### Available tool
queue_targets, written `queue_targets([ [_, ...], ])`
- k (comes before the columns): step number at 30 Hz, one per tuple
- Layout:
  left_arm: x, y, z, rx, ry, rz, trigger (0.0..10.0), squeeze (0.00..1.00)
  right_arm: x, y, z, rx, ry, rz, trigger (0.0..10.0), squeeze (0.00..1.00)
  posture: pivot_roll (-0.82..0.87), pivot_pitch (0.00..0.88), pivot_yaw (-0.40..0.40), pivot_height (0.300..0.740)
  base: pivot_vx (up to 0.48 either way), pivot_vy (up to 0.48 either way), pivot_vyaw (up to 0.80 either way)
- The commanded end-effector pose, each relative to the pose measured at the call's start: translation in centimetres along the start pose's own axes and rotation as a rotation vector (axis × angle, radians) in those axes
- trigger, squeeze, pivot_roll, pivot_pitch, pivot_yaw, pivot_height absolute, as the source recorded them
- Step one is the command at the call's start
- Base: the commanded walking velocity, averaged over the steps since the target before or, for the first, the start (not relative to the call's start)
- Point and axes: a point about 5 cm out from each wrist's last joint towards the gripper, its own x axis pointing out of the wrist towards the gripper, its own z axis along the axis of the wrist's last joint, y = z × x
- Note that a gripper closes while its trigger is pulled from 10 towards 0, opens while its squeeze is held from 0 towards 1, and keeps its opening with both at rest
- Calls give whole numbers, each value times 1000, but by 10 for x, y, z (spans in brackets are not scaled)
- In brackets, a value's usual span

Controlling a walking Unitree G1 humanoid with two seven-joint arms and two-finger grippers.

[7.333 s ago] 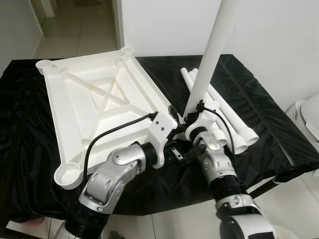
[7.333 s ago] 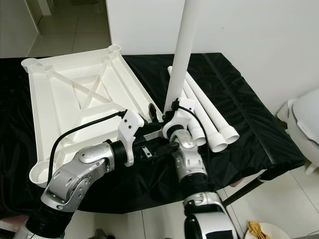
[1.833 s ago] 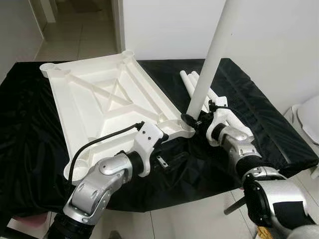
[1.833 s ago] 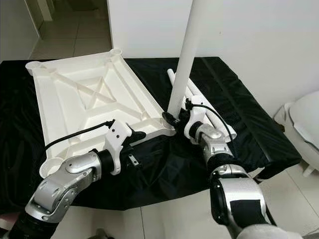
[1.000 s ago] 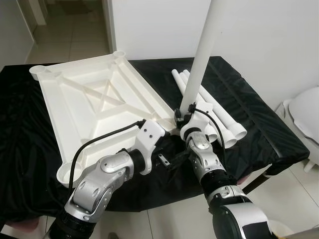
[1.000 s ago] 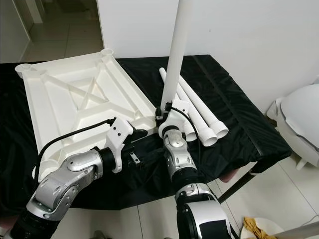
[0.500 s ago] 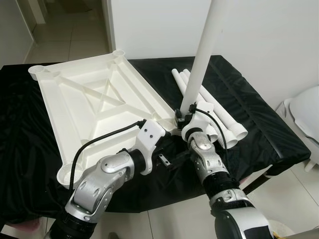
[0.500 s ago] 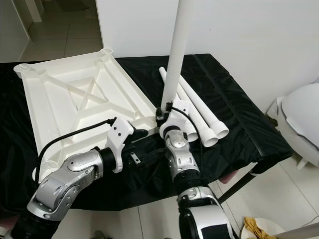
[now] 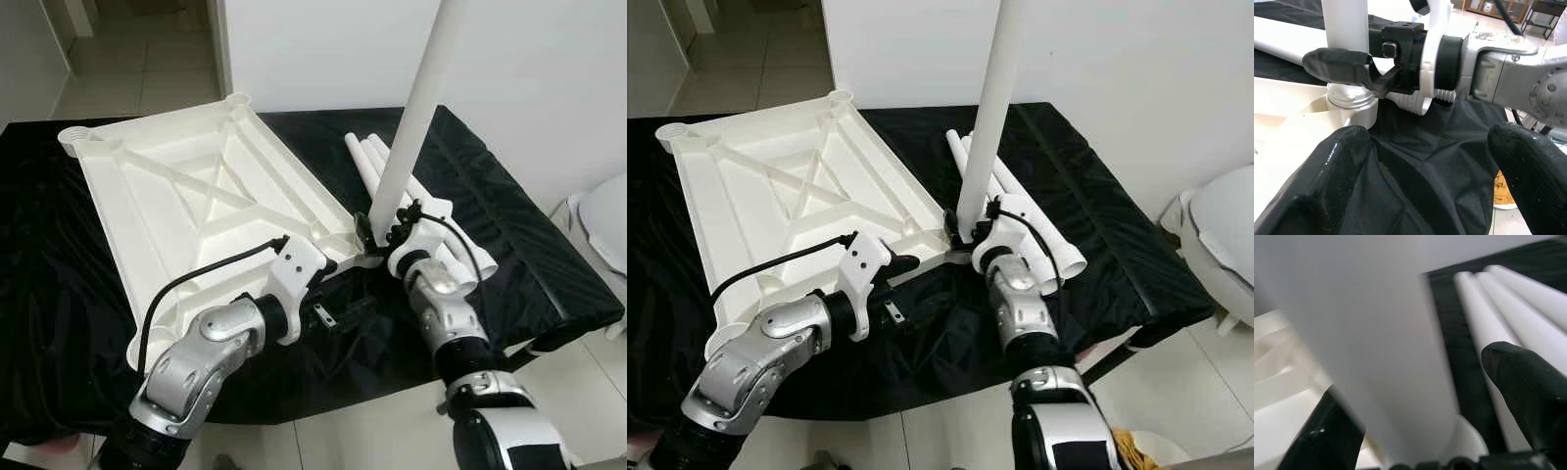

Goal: Building children table

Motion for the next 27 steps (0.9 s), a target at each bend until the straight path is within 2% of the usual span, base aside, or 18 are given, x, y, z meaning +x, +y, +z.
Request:
queue_targets([
  [1,0,-2,-4,-1,14,-20,10000,0,-2,-4,0,-10,0,90,10000,0,-21,0,-37,740,0,0,0],
  [6,0,-2,-4,2,17,-25,10000,0,-7,-16,-2,-66,47,249,10000,0,-19,0,-31,740,0,0,0],
  [11,0,-2,-4,5,19,-28,10000,0,-9,-27,0,-123,79,304,10000,0,-16,0,-29,740,0,0,0],
  [14,0,-2,-4,7,19,-29,10000,0,-7,-35,2,-206,126,303,10000,0,-13,0,-29,740,0,0,0],
  [15,0,-2,-4,7,18,-29,10000,0,-5,-37,3,-204,132,299,10000,0,-11,0,-27,740,0,0,0],
  [22,-1,-2,-4,7,18,-27,10000,0,1,-34,3,-201,160,300,10000,0,-2,0,-28,740,0,0,0],
  [27,-1,-2,-4,6,19,-25,10000,0,5,-25,-4,-174,196,319,10000,0,3,0,-26,740,0,0,0],
])
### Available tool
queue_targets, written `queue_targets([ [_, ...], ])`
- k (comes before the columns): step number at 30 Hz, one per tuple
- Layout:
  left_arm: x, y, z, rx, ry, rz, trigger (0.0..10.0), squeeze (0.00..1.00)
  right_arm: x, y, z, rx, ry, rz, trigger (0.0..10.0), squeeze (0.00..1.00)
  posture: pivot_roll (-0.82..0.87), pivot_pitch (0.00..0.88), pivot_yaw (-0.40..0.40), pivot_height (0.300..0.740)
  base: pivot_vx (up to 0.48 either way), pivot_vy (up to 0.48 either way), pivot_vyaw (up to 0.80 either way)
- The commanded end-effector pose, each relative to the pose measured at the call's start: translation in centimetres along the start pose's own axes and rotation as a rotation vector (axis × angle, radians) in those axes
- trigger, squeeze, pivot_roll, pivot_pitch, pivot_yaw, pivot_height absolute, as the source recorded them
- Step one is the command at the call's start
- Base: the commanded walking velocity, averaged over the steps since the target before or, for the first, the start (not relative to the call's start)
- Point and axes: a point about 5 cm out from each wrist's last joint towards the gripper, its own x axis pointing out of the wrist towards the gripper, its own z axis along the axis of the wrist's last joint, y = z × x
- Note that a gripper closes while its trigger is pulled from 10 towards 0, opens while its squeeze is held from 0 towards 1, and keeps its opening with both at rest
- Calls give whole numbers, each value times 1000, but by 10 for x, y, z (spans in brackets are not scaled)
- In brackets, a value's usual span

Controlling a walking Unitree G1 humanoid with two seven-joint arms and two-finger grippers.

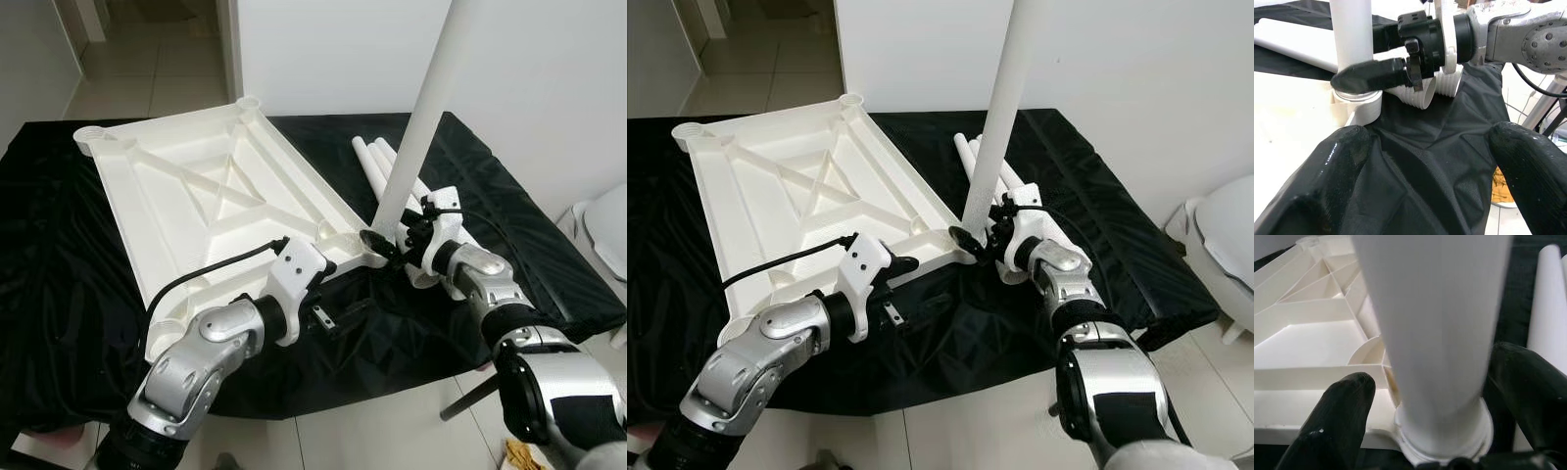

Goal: Building children table

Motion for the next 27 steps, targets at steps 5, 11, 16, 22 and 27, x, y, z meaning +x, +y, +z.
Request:
queue_targets([
  [5,-1,-3,-2,-4,8,-20,10000,0,8,11,-6,-1,45,18,0,0,9,0,-24,740,0,0,0],
  [11,-2,-3,-2,-3,9,-16,10000,0,10,12,-8,5,57,13,0,0,13,0,-25,740,0,0,0],
  [16,-3,-3,-2,-5,9,-12,10000,0,9,12,-11,16,61,13,0,0,13,0,-26,740,0,0,0],
  [22,-3,-3,-2,-12,7,-9,10000,0,5,10,-20,47,97,-62,0,0,1,4,-27,740,0,0,0],
  [27,0,-1,0,-14,-4,-5,10000,0,7,11,-20,95,71,-128,0,0,-18,23,-27,740,0,0,0],
])
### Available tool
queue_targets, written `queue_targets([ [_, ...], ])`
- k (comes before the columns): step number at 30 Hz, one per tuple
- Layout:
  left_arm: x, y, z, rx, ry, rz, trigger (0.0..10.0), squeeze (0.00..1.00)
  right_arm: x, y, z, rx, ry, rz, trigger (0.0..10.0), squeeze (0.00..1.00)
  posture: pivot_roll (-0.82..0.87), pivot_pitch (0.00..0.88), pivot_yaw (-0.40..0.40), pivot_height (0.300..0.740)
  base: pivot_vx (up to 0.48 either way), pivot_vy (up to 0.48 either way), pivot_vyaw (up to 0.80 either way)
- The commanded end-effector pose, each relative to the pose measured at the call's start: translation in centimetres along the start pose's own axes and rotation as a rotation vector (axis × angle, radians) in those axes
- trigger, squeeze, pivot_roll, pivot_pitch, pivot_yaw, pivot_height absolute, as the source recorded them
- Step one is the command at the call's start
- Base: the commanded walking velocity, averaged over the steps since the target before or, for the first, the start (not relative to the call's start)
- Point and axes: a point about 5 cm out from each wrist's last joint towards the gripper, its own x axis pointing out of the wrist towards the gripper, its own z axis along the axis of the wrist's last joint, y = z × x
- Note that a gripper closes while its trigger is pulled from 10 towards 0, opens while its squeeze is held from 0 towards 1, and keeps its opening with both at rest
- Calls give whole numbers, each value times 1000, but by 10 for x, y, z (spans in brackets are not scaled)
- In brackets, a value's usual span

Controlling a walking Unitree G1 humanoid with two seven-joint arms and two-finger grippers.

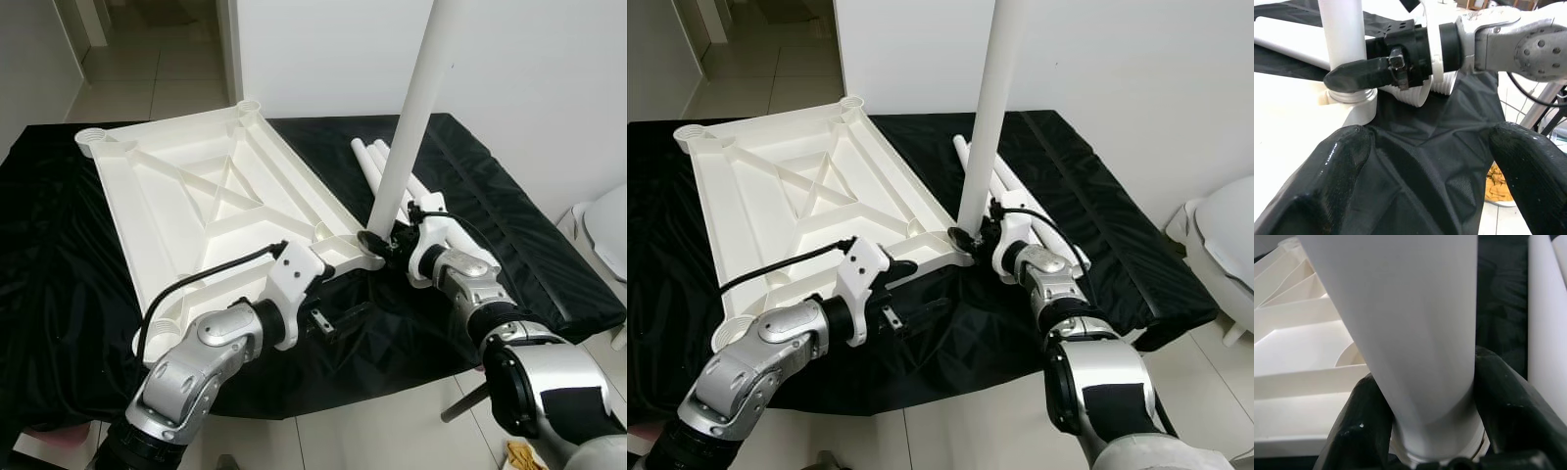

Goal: Building children table

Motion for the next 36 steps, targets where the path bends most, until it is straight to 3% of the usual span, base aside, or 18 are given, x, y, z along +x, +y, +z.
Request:
queue_targets([
  [1,1,1,3,-2,-4,-5,10000,0,-2,3,-14,40,49,-38,0,0,-18,23,-27,740,0,0,0],
  [10,2,-1,3,-10,-9,-11,10000,0,5,13,-13,140,-15,-228,0,0,-31,36,-23,740,0,0,0],
  [13,3,-1,3,-9,-9,-11,10000,0,9,27,-12,158,-42,-282,0,0,-32,37,-24,740,0,0,0],
  [17,3,-1,3,-11,-10,-12,10000,0,16,57,-12,186,-66,-379,0,0,-37,36,-24,740,0,0,0],
  [19,3,-1,2,-12,-10,-13,10000,0,18,64,-12,202,-71,-387,0,0,-37,35,-25,740,0,0,0],
  [23,5,-1,3,-13,-14,-16,10000,0,27,96,-8,244,-82,-352,0,0,-37,34,-26,740,0,0,0],
  [26,5,-1,3,-13,-15,-15,10000,0,27,102,-5,243,-85,-335,0,0,-37,34,-26,740,0,0,0],
  [35,5,-1,3,-15,-17,-13,10000,0,21,100,-2,234,-77,-368,0,0,-37,33,-30,740,0,0,0],
  [36,5,-1,3,-16,-18,-11,10000,0,20,99,-2,235,-85,-368,10000,0,-36,34,-31,740,0,0,0],
])
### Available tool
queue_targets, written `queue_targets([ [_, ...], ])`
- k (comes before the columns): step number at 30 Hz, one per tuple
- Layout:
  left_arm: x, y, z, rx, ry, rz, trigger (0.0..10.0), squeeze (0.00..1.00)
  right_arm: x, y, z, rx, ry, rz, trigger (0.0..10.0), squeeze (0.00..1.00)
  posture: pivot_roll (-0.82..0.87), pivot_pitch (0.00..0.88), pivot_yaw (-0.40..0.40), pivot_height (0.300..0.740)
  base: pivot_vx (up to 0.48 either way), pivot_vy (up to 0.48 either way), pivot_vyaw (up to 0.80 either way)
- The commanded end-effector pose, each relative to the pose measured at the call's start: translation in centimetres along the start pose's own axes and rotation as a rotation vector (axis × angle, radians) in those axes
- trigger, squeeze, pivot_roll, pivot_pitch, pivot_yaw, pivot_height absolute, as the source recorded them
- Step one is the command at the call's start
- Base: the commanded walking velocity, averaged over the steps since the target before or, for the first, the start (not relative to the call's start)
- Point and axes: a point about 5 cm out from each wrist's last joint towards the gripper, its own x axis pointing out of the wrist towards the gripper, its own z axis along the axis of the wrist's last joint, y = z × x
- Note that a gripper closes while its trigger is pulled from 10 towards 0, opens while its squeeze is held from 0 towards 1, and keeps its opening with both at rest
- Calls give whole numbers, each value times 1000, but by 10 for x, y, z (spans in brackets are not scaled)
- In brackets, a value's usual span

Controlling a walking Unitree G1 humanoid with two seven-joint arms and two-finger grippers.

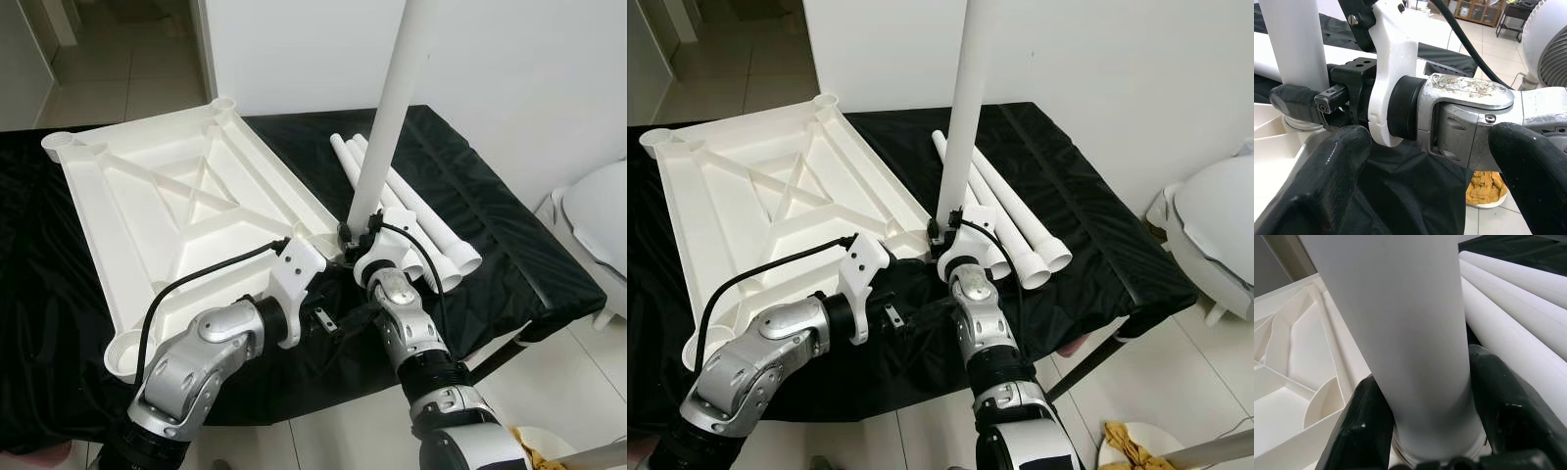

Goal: Building children table

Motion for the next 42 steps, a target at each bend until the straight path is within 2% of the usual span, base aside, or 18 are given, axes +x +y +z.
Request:
queue_targets([
  [1,4,-2,-1,-4,11,-2,10000,0,-5,19,-12,26,56,47,10000,0,-36,34,-31,740,0,0,0],
  [2,4,-2,-1,-5,10,-1,10000,0,-5,17,-10,22,35,66,10000,1000,-36,36,-32,740,0,0,0],
  [7,4,-3,-2,-6,11,1,10000,0,-7,9,0,10,-26,141,10000,1000,-36,36,-31,740,0,0,0],
  [9,3,-2,-2,-7,13,0,10000,0,-8,-1,6,-6,-53,169,10000,1000,-38,37,-31,740,0,0,0],
  [13,2,-2,-3,-6,15,0,10000,0,-8,-11,11,-22,-66,201,10000,1000,-39,36,-32,740,0,0,0],
  [14,2,-1,-3,-5,16,1,10000,0,-9,-17,12,-33,-70,230,10000,788,-40,36,-33,740,0,0,0],
  [15,2,-1,-3,-4,16,2,10000,0,-9,-21,13,-38,-72,249,10000,788,-39,35,-33,740,0,0,0],
  [16,2,0,-3,-3,17,2,10000,0,-10,-26,14,-48,-71,276,10000,0,-39,33,-34,740,0,0,0],
  [18,2,0,-3,-1,16,3,10000,0,-10,-40,15,-73,-67,326,10000,0,-39,33,-34,740,0,0,0],
  [20,2,0,-3,-1,16,3,10000,0,-10,-40,15,-73,-67,326,10000,0,-39,33,-34,740,0,0,0],
  [24,1,1,-2,4,17,4,10000,0,-5,-69,14,-135,-44,365,10000,0,-33,27,-26,740,0,0,0],
  [26,1,2,-2,6,18,4,10000,0,-3,-75,15,-155,-37,371,10000,0,-31,26,-26,740,0,0,0],
  [34,0,3,0,13,20,6,10000,0,5,-82,19,-151,-4,445,10000,0,-24,22,-17,740,0,0,0],
  [42,0,5,1,17,19,13,10000,0,16,-67,17,-170,59,529,10000,0,-9,18,-17,740,0,0,0],
])
